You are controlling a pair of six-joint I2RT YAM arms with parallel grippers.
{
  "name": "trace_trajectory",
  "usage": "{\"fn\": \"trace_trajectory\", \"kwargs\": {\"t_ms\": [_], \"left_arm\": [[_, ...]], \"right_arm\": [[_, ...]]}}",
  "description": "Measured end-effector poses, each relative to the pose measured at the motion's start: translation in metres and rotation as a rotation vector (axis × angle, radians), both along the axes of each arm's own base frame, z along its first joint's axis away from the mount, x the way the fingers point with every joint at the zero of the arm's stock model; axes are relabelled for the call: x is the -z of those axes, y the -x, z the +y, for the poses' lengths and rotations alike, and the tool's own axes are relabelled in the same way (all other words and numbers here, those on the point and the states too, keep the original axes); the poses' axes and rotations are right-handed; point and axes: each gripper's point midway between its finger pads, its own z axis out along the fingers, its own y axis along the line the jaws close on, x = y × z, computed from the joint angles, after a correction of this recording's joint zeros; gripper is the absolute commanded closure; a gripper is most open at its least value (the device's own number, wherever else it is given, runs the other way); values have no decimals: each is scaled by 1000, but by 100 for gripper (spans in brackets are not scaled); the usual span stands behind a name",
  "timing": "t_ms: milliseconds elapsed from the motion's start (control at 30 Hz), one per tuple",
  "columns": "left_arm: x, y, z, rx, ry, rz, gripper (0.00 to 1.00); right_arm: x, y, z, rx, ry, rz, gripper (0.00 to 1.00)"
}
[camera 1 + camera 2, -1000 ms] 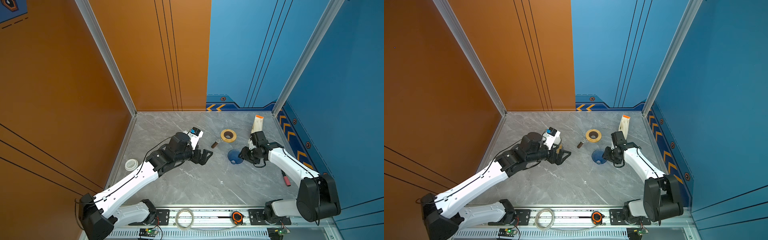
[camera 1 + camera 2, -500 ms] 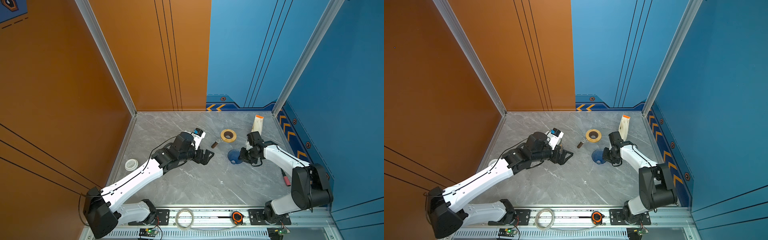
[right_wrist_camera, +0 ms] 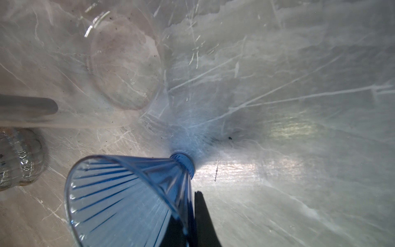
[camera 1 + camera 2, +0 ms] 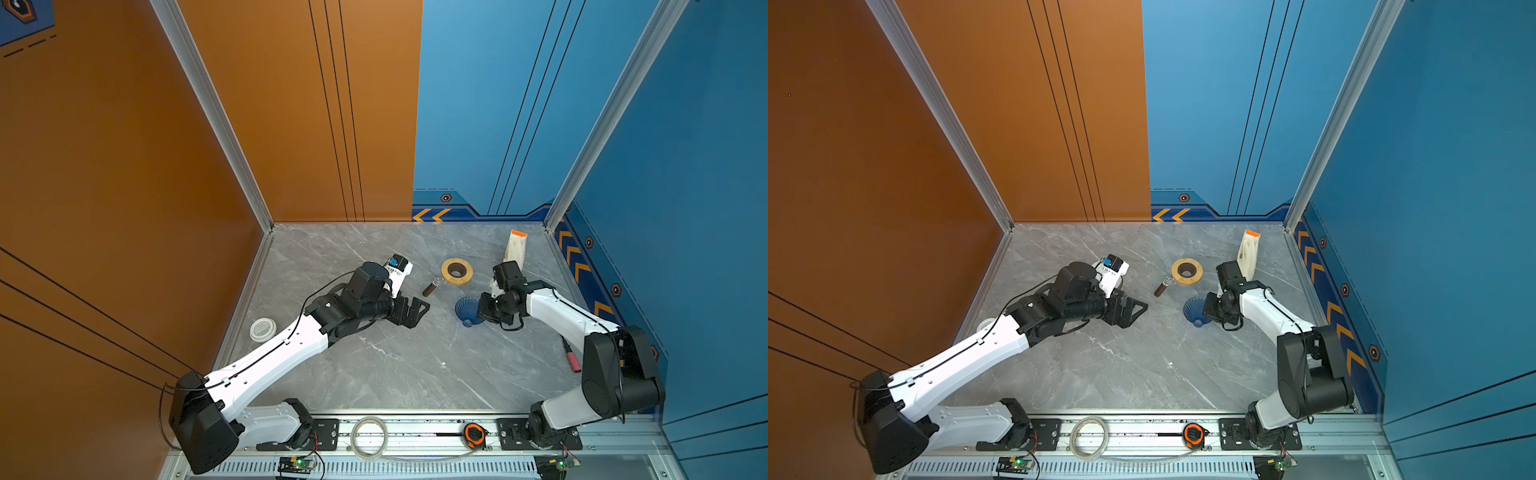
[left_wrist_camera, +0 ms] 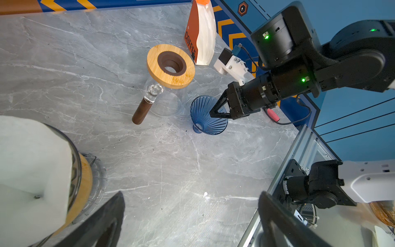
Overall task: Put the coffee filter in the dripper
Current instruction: 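Grasp the blue dripper rim with the right gripper and lift it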
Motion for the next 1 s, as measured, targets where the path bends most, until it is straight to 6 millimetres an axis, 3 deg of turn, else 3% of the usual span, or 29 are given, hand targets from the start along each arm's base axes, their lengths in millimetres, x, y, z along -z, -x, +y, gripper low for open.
{"fn": "trace_trajectory", "kwargs": {"t_ms": [333,800,1000], "left_arm": [[-9,-1,-2,1,14,-15,2],[-42,1,-11,27,61,-67,2],[-49,0,-12,28,68,-77,2]], "right_arm": [[-14,-1,0,0,-8,-40,97],[-76,7,-2,0,-34,-172,97],[-111,-2,0,0,-54,-252,97]]}}
